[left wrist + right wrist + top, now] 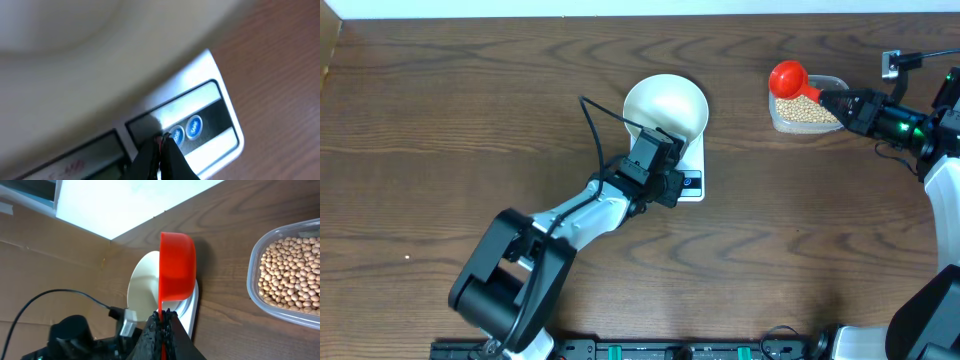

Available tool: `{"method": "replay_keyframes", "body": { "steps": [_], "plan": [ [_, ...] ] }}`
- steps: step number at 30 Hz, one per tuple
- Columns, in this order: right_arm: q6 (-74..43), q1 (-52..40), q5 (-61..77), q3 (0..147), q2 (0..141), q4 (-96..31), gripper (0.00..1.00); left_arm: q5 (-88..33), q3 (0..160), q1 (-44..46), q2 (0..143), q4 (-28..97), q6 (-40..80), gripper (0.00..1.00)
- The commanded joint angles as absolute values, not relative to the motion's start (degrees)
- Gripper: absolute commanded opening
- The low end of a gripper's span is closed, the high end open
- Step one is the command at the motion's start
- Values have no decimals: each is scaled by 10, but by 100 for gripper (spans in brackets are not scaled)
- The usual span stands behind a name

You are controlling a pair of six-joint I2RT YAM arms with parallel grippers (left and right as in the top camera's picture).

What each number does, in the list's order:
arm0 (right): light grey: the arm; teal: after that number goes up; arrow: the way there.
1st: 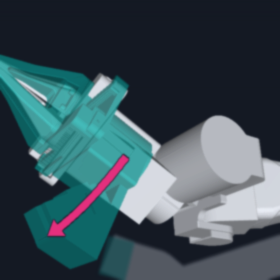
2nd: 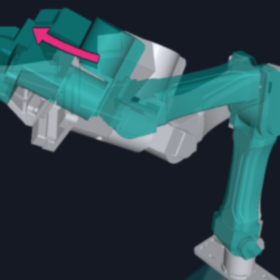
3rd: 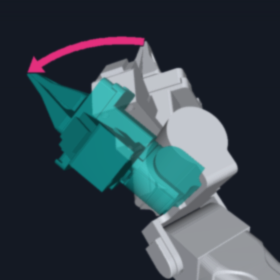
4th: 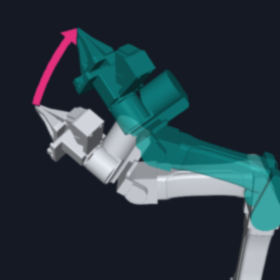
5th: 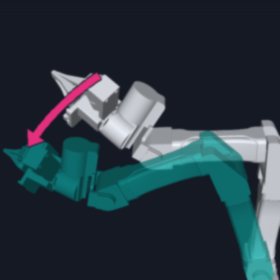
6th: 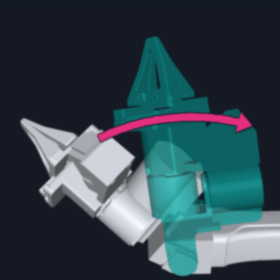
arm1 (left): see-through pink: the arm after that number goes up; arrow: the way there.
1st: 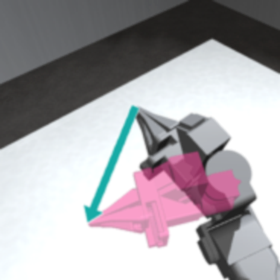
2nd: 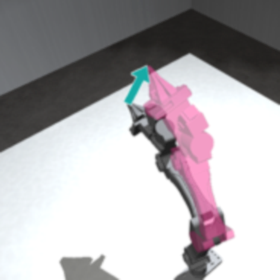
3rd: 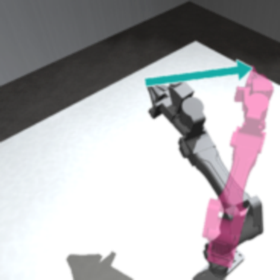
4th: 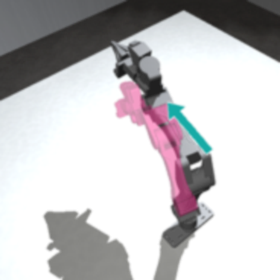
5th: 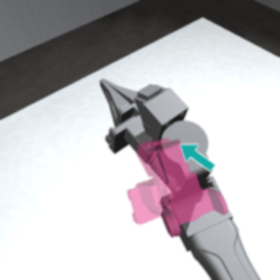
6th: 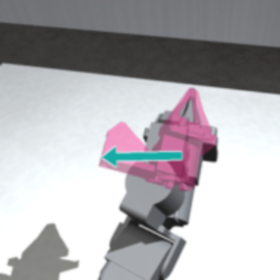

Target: Scoop item into bowl and weigh 50g on scale

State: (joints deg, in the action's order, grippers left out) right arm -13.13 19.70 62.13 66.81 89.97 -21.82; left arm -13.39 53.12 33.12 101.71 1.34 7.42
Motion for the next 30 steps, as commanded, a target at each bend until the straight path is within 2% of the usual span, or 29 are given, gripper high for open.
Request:
{"method": "replay_keyframes", "body": {
  "steps": [1, 8, 14, 30],
  "plan": [
    [-121, 198, 625, 678, 894, -219, 1, -131, 531, 332, 944, 41, 62, 7],
    [-121, 198, 624, 678, 894, -220, 1, -118, 531, 331, 801, 96, 62, 7],
    [-115, 198, 582, 678, 894, -255, 1, -16, 531, 331, 736, 102, 63, 7],
    [-106, 198, 515, 678, 894, -272, 1, -10, 531, 344, 851, 107, 62, 7]
  ]
}}
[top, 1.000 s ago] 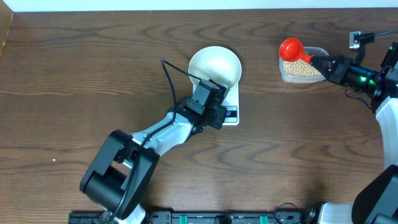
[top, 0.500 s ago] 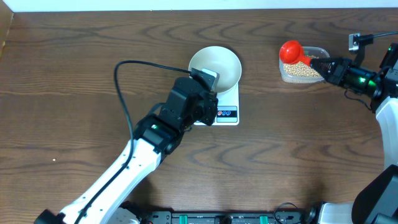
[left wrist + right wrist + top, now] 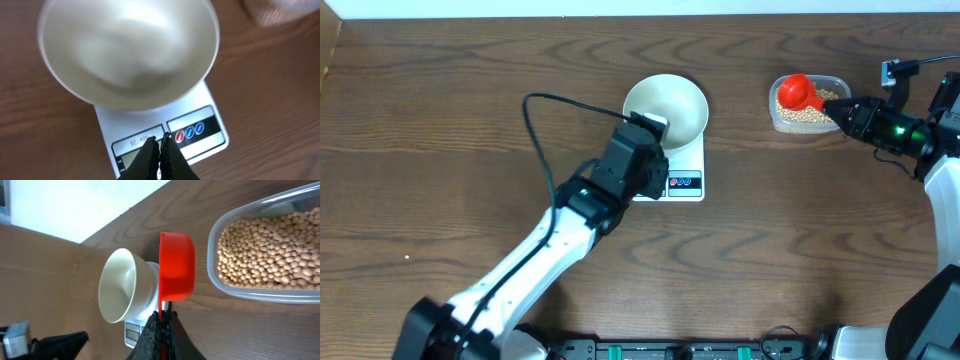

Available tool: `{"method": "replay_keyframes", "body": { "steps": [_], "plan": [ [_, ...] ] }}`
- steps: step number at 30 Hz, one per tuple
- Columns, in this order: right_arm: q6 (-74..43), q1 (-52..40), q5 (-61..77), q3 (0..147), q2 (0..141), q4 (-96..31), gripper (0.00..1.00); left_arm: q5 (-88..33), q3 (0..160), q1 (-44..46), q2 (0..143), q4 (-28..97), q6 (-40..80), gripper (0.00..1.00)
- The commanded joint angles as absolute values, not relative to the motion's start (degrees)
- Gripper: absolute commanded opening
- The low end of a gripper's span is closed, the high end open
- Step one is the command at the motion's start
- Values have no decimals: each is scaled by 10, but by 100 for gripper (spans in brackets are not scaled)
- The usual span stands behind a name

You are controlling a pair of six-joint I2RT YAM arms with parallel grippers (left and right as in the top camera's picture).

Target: Scoop item into bowl and weigh 50g on scale

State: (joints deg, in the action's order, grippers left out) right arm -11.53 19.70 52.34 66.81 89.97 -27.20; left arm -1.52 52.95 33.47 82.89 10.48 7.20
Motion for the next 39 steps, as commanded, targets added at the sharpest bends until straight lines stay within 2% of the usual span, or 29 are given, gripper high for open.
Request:
{"method": "replay_keyframes", "body": {
  "steps": [1, 14, 21, 39],
  "plan": [
    [-106, 198, 514, 678, 894, -272, 1, -10, 531, 348, 861, 107, 62, 7],
    [-91, 198, 509, 678, 894, -279, 1, -10, 531, 388, 957, 97, 62, 7],
    [-86, 198, 509, 678, 894, -282, 1, -10, 531, 388, 1006, 52, 61, 8],
    [-76, 198, 509, 678, 894, -294, 1, -4, 531, 388, 1016, 4, 45, 7]
  ]
}}
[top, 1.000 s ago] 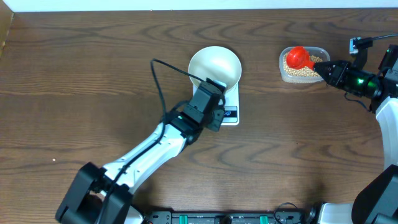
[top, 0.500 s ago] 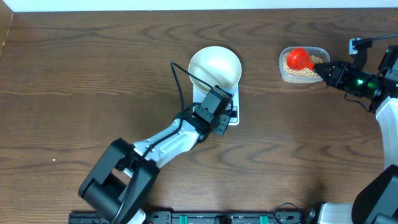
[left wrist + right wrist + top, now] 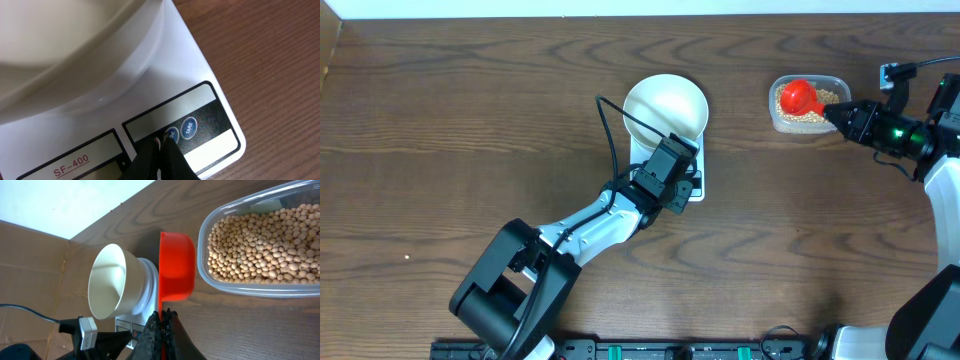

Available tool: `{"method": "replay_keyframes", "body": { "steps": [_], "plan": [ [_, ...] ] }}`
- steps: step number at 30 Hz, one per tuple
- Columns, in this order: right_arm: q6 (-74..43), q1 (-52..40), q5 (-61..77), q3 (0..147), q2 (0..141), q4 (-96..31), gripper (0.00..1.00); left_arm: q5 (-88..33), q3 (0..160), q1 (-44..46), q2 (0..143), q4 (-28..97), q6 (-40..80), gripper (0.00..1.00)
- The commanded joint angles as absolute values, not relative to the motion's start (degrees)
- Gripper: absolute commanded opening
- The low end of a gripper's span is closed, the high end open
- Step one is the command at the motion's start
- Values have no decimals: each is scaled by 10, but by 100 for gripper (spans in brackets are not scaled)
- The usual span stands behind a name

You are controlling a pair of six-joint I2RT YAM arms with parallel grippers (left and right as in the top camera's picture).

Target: Scoop item into bowl and weigh 50g on scale

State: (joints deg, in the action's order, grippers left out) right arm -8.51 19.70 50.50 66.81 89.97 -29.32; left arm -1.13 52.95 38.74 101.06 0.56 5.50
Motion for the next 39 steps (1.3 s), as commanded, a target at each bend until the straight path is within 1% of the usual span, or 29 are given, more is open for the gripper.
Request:
{"method": "replay_keyframes", "body": {
  "steps": [1, 7, 12, 22, 34, 39],
  "plan": [
    [-76, 198, 509, 678, 894, -295, 1, -4, 531, 388, 1021, 3, 45, 7],
    [-76, 198, 509, 678, 894, -297, 1, -4, 531, 379, 1070, 1, 45, 7],
    [-76, 198, 509, 678, 894, -298, 1, -4, 531, 371, 1077, -1, 47, 7],
    [-76, 198, 509, 678, 894, -298, 1, -4, 532, 371, 1016, -1, 47, 7],
    [-74, 198, 509, 678, 894, -298, 1, -4, 532, 372, 1004, -1, 47, 7],
    [-74, 198, 509, 678, 894, -298, 1, -4, 533, 372, 964, -1, 48, 7]
  ]
}}
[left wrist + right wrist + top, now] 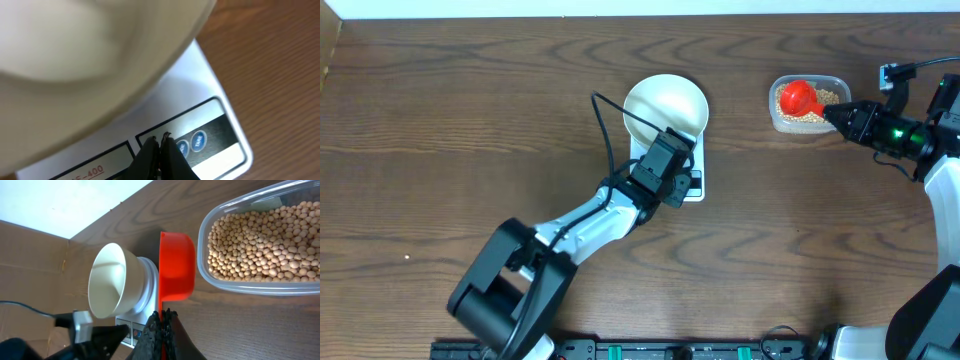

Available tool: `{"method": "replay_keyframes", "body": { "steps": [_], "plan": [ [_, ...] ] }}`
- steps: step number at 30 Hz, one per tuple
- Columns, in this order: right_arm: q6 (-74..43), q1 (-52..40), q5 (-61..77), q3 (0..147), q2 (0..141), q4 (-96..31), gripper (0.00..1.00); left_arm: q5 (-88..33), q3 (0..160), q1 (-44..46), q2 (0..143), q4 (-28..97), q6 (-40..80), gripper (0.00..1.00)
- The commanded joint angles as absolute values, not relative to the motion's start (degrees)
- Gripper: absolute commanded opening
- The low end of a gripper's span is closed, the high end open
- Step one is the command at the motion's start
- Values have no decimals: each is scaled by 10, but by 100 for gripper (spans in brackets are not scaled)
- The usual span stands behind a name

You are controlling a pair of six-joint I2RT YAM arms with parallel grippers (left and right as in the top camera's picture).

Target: Scoop item into bowl and weigh 50g on scale

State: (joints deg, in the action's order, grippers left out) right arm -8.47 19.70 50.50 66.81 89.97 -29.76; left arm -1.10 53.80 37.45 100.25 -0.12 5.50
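An empty cream bowl (pixel 666 106) stands on the white scale (pixel 695 158) at the table's middle. My left gripper (pixel 160 136) is shut with nothing in it, its tips just above the scale's front panel, left of two blue buttons (pixel 198 141). My right gripper (pixel 163 313) is shut on the handle of the red scoop (pixel 176 266), which hangs tilted over the clear tub of beans (pixel 807 104) at the far right. The scoop (pixel 799 96) looks empty.
The brown wooden table (pixel 470 100) stretches bare to the left and front. A cable (pixel 603 120) loops from the left arm beside the bowl. A cardboard wall (pixel 30 270) stands beyond the table's left edge.
My left gripper has lifted slightly off the scale's buttons and shifted a little left along the panel. The right gripper and scoop have held still over the tub.
At first my left gripper touched the scale's buttons while the right held the scoop by the tub. The left arm then stood high over the bowl and scale. It was back down on the buttons afterwards, and now hovers just over the panel.
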Motion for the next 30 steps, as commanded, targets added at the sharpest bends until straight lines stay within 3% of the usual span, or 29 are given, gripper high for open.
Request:
{"method": "replay_keyframes", "body": {
  "steps": [1, 14, 23, 30],
  "plan": [
    [-74, 198, 509, 678, 894, -298, 1, -5, 533, 372, 952, 0, 50, 7],
    [-74, 198, 481, 678, 894, -298, 1, -5, 533, 325, 785, 46, 52, 7],
    [-74, 198, 451, 678, 894, -296, 1, -6, 532, 199, 780, 83, 52, 8],
    [-80, 198, 420, 678, 894, -296, 1, -6, 532, 182, 781, 87, 52, 7]
  ]
}}
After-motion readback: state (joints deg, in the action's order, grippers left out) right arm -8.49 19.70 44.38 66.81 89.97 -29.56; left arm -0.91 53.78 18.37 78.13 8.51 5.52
